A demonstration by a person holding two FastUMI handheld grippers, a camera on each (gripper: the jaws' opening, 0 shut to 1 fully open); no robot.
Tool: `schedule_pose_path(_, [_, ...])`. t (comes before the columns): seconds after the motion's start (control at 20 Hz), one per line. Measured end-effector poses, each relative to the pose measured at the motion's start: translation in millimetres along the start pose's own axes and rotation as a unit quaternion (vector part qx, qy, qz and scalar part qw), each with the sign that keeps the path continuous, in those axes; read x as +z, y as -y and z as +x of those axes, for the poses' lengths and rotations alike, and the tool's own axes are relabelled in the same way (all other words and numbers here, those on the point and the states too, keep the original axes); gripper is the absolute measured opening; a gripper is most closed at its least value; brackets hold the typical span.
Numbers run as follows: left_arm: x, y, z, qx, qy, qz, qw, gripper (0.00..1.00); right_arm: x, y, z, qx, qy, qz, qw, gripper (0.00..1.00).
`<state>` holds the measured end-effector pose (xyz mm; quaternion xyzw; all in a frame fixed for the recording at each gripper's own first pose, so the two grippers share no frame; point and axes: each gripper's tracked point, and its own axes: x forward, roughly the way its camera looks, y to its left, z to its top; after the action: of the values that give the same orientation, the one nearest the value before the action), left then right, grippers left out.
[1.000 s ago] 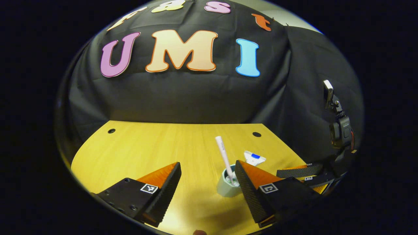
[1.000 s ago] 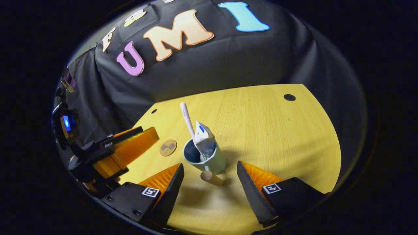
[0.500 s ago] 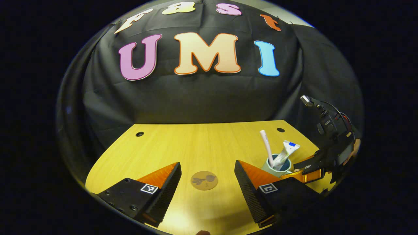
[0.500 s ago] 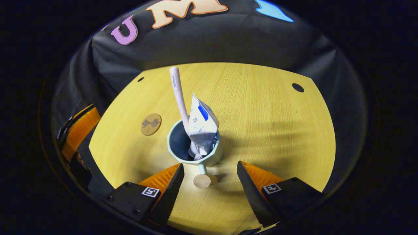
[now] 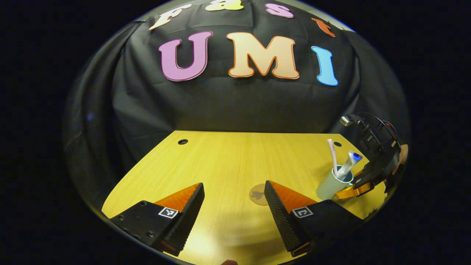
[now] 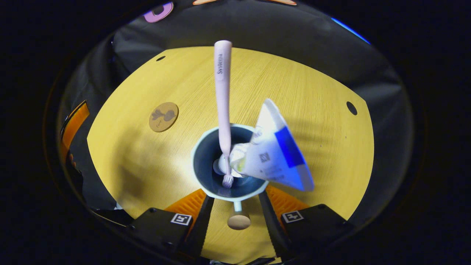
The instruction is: Put the toothbrush and toothpaste on the desktop into the cup, then pick up the cup and place it on the coaster on the desktop.
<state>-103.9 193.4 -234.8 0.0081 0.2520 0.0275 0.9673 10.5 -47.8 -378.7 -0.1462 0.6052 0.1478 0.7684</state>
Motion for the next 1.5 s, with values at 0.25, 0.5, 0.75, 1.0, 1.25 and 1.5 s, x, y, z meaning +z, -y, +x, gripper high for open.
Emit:
schedule_pose_path(0.25, [-7,-22,-3,0.011,-0.006,-0.013,1.0,0.95,-1,1,3,-0.009,-0.024,-0.017,1.0,0.6])
schedule_pose_path(0.5, [-9,-34,-1,0.011,-0.008,-0.015,1.0,0.95,-8,2,4,-0.013,-0.032,-0.019,0.999,0.26])
schedule_pose_path(0.75, [-5,-45,9,0.003,-0.009,-0.007,1.0,0.95,0,-4,2,-0.011,-0.009,-0.003,1.0,0.27])
schedule_pose_path(1.0, [-10,-58,16,-0.003,-0.014,-0.007,1.0,0.95,16,-9,-19,0.009,0.013,-0.01,1.0,0.27])
schedule_pose_path(1.25, [-7,-85,27,-0.01,-0.018,-0.008,1.0,0.95,13,-6,-17,0.03,0.026,-0.019,0.999,0.26])
schedule_pose_path(1.5, [-11,-110,33,-0.019,-0.023,-0.013,0.999,0.96,9,-1,-21,0.031,0.003,-0.037,0.999,0.27])
